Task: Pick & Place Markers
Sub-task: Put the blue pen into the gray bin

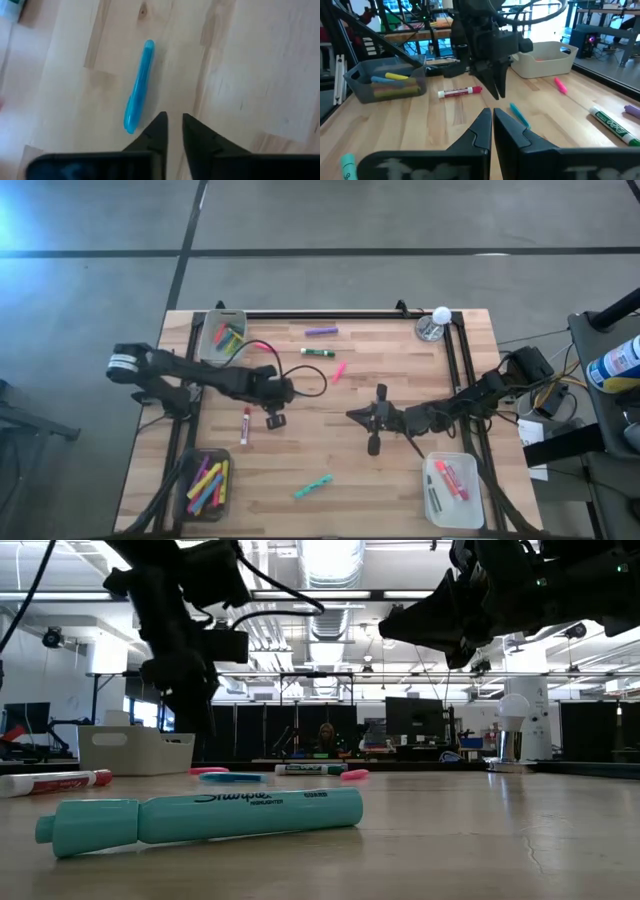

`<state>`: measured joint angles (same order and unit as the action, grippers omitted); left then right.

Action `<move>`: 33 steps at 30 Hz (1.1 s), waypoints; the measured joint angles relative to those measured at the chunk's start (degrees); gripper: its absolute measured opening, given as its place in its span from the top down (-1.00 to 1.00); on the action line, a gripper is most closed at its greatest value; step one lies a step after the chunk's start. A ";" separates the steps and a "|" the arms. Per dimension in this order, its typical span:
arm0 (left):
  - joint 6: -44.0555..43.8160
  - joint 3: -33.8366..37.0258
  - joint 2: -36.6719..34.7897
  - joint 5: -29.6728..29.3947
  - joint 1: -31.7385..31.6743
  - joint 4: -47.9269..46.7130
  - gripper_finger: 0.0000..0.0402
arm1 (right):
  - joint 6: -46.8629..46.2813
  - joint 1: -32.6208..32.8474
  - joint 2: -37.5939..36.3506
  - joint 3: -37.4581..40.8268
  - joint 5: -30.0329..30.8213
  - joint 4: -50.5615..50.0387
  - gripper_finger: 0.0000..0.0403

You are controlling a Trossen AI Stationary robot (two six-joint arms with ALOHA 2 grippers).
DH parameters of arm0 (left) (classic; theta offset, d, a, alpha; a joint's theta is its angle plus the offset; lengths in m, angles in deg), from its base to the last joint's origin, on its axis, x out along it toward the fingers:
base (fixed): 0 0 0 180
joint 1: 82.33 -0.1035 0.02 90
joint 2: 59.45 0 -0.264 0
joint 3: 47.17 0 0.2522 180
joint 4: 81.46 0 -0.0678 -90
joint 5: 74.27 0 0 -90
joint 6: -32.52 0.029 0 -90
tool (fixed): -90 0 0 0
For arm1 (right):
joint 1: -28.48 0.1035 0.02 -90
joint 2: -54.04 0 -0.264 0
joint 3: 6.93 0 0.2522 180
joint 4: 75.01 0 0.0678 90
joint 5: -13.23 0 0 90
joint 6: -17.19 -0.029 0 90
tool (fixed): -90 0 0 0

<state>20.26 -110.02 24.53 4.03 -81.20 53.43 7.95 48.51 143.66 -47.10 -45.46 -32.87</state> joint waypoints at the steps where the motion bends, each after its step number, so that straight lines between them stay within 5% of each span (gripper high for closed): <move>1: -0.12 -0.41 0.62 -0.01 0.00 0.00 0.70 | 0.00 0.00 0.00 0.00 -0.02 0.02 0.94; 11: 7.20 -3.47 5.53 -0.31 -4.91 -0.10 0.31 | 0.02 0.00 0.00 -0.11 -0.25 0.00 0.94; 27: 15.93 -3.15 11.77 5.15 -10.12 0.75 0.31 | 0.24 0.00 0.00 -0.15 -0.26 0.02 0.94; 33: 17.16 -3.16 12.70 5.43 -10.06 0.81 0.50 | 0.25 0.00 0.00 -0.15 -0.26 0.02 0.94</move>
<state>37.42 -113.18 37.23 9.46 -91.26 54.24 8.20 48.51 143.66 -47.26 -45.73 -32.85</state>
